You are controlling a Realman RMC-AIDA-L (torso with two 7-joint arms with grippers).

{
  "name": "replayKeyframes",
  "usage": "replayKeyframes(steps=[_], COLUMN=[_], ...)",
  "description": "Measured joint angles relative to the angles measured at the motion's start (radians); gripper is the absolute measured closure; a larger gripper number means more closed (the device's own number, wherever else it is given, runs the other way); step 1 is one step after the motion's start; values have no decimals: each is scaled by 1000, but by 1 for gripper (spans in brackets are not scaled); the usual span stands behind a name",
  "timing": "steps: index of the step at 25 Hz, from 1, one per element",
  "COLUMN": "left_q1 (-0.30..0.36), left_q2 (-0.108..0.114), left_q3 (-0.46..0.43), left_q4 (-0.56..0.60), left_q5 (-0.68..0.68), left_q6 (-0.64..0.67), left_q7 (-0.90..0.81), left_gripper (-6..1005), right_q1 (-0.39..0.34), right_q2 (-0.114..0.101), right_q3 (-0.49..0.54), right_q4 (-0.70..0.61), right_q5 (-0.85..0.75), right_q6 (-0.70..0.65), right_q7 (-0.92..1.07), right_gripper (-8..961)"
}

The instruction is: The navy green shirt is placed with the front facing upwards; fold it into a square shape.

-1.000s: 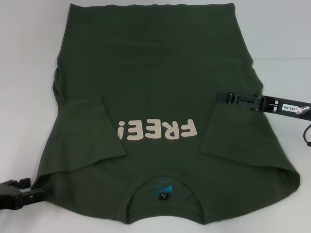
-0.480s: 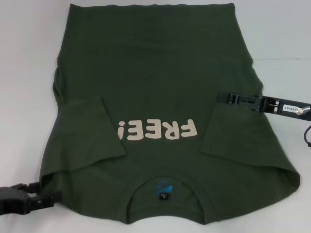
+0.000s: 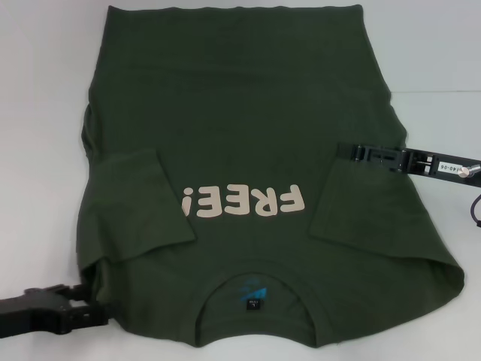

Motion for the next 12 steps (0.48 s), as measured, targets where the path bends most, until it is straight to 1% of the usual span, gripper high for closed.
replayKeyframes(steps=[5,12], left_q1=[-22,-31], left_q2=[0,0], left_q3=[13,15], left_q4=[-23,-23], left_q5=[1,0], left_q6=[-8,-4], left_q7=[3,0], left_gripper=[65,80], right_q1=[-2,-10], right_q2=[0,-2], right_q3=[0,9], right_q4=[0,0], right_q5=[0,0], right_q6=[0,-2], right_q7=[0,0], right_gripper=[37,36])
